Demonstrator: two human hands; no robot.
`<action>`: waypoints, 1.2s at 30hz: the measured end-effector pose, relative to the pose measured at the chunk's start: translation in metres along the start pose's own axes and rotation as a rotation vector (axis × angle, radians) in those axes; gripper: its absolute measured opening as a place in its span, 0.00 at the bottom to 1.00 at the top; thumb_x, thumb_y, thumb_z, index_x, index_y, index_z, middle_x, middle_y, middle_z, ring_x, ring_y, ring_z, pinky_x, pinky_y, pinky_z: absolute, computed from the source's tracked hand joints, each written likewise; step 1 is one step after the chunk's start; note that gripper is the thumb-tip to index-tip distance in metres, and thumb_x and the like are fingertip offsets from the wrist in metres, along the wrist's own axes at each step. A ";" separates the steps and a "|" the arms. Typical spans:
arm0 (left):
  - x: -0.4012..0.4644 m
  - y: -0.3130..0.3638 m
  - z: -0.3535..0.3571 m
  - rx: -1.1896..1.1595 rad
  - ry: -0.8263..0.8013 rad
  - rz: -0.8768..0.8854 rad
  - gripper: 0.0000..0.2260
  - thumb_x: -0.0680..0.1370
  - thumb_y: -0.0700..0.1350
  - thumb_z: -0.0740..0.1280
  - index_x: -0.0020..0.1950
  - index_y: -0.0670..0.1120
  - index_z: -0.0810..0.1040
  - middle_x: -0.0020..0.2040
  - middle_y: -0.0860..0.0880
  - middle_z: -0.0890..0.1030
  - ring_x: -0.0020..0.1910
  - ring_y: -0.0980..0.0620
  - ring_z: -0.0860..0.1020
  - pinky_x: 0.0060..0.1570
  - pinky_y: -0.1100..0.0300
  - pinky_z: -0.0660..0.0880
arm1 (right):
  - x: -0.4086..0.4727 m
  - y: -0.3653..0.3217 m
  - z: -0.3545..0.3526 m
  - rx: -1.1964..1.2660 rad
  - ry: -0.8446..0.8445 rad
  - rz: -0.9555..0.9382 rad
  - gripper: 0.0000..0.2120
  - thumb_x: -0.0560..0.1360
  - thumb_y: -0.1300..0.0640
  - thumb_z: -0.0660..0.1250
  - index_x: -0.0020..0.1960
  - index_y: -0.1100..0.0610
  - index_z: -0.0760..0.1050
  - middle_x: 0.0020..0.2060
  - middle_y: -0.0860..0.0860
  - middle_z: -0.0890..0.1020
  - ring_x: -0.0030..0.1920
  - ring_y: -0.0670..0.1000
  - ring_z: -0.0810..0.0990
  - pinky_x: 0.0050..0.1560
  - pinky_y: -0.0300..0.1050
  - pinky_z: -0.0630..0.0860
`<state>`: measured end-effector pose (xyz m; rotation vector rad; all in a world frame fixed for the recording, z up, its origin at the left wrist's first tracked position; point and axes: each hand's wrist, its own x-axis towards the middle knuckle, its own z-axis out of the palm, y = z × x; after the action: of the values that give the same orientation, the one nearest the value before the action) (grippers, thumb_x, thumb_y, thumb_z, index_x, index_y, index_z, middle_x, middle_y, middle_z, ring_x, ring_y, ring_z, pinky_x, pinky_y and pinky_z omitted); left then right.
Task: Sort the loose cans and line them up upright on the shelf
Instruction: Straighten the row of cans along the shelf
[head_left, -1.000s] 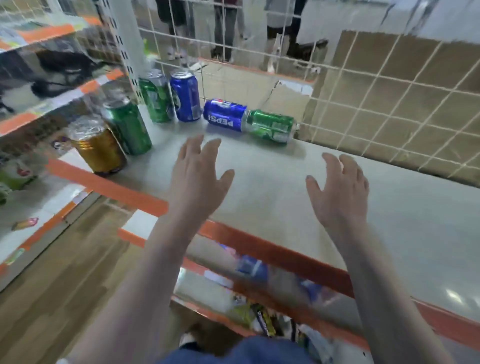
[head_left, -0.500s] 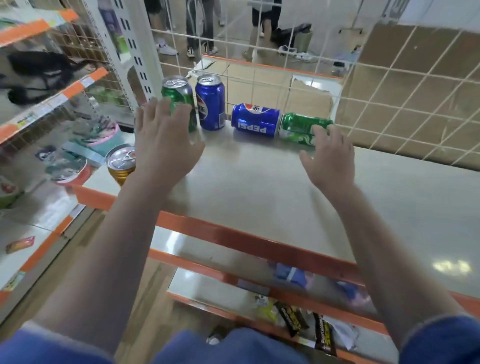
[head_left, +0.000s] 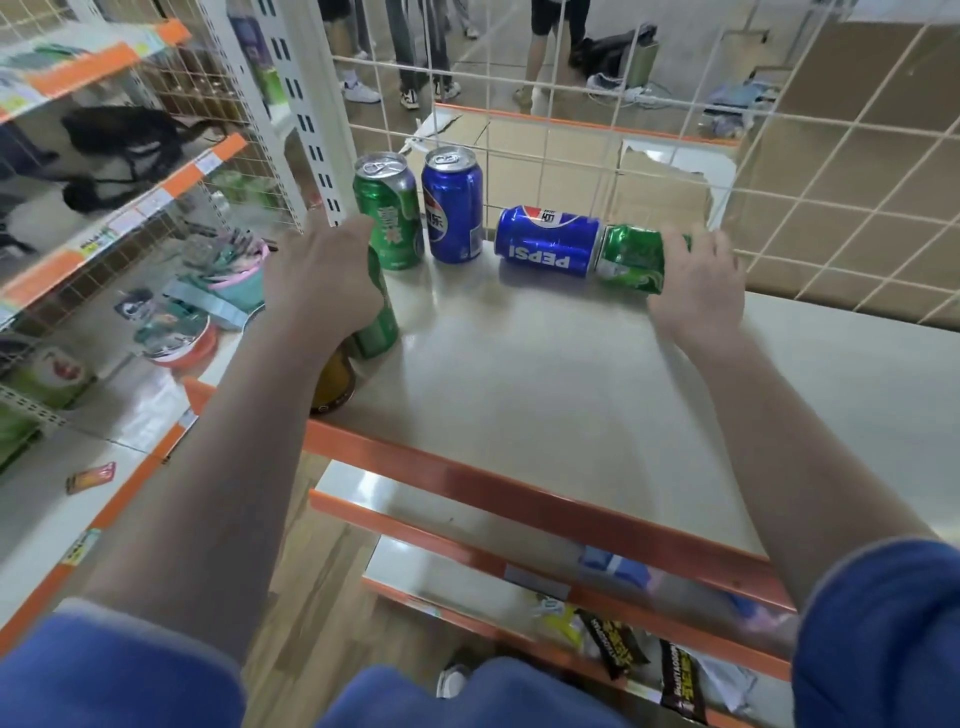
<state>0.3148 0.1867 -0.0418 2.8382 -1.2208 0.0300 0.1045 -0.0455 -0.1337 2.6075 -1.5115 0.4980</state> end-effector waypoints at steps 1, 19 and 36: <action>0.002 -0.001 -0.001 -0.001 0.004 0.003 0.23 0.74 0.38 0.66 0.68 0.45 0.67 0.61 0.37 0.68 0.59 0.34 0.68 0.51 0.46 0.68 | 0.001 0.000 0.000 -0.016 0.008 0.001 0.31 0.68 0.66 0.67 0.69 0.57 0.64 0.62 0.60 0.69 0.64 0.61 0.65 0.60 0.55 0.65; 0.010 0.026 0.003 -0.181 0.055 0.178 0.28 0.70 0.45 0.73 0.69 0.52 0.71 0.57 0.40 0.72 0.58 0.37 0.69 0.51 0.49 0.68 | -0.011 0.013 -0.003 0.139 0.025 0.061 0.31 0.66 0.64 0.71 0.67 0.58 0.66 0.59 0.61 0.67 0.55 0.63 0.69 0.52 0.52 0.71; -0.001 0.062 0.017 -0.392 0.079 0.342 0.26 0.70 0.44 0.73 0.67 0.50 0.72 0.59 0.43 0.70 0.58 0.41 0.67 0.52 0.59 0.58 | -0.054 0.018 -0.037 0.556 0.064 0.249 0.28 0.63 0.55 0.73 0.62 0.52 0.73 0.53 0.56 0.73 0.54 0.57 0.73 0.60 0.48 0.69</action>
<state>0.2696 0.1439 -0.0561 2.2566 -1.4892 -0.0743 0.0550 -0.0012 -0.1178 2.7384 -1.9124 1.1633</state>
